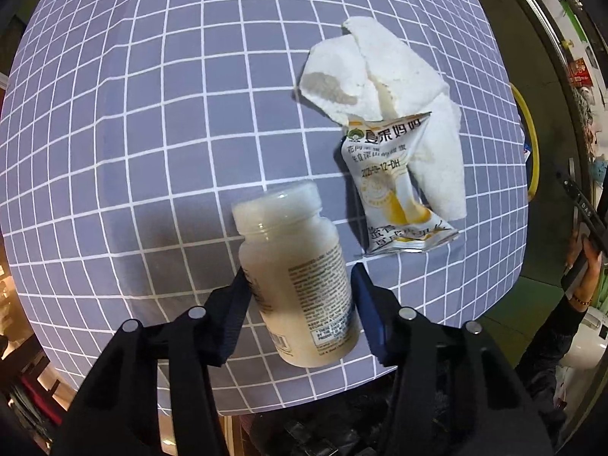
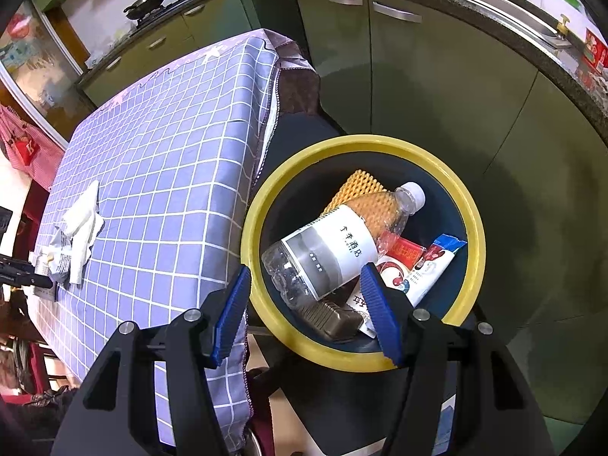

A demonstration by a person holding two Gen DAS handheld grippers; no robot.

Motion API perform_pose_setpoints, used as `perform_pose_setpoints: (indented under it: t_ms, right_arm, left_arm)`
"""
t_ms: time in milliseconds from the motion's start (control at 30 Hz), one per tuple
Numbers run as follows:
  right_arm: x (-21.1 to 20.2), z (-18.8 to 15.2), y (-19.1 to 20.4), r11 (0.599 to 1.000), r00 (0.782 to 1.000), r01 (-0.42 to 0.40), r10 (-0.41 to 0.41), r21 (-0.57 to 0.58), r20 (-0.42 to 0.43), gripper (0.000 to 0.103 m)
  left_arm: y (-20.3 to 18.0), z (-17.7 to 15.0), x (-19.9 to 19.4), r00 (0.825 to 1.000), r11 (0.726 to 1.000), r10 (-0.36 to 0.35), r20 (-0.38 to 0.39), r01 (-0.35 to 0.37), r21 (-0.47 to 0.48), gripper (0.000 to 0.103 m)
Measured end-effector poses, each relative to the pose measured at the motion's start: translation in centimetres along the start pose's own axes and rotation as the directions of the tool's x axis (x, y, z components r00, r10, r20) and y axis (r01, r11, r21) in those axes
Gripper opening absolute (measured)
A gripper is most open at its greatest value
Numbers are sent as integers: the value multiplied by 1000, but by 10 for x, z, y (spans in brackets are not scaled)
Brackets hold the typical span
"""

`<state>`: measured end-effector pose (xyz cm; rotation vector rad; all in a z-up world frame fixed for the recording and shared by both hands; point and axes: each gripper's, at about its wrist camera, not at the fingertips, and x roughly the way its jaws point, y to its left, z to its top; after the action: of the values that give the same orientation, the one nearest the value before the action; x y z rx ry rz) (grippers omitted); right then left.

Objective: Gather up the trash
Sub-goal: 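Grasp the white pill bottle with the left tool, then carry the pill bottle over the bin and release it with the left tool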

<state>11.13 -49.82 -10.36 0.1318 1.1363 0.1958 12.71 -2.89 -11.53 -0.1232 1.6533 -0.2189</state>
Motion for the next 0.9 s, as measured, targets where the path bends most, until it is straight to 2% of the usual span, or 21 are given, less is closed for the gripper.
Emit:
perform_pose_setpoints:
  t_ms: [267, 533, 900]
  right_arm:
    - [0, -1, 2, 1000, 1000, -4, 4, -5, -4, 61]
    - [0, 0, 5, 1000, 1000, -8, 8, -14, -6, 60]
    - [-4, -1, 9, 1000, 1000, -9, 9, -23, -3, 60]
  left_arm:
    - [-9, 0, -3, 999, 998, 30, 9, -31, 55, 49]
    - [-17, -3, -30, 995, 992, 65, 73, -72, 105, 45]
    - [-31, -8, -59, 987, 980, 83, 135, -105, 167, 45]
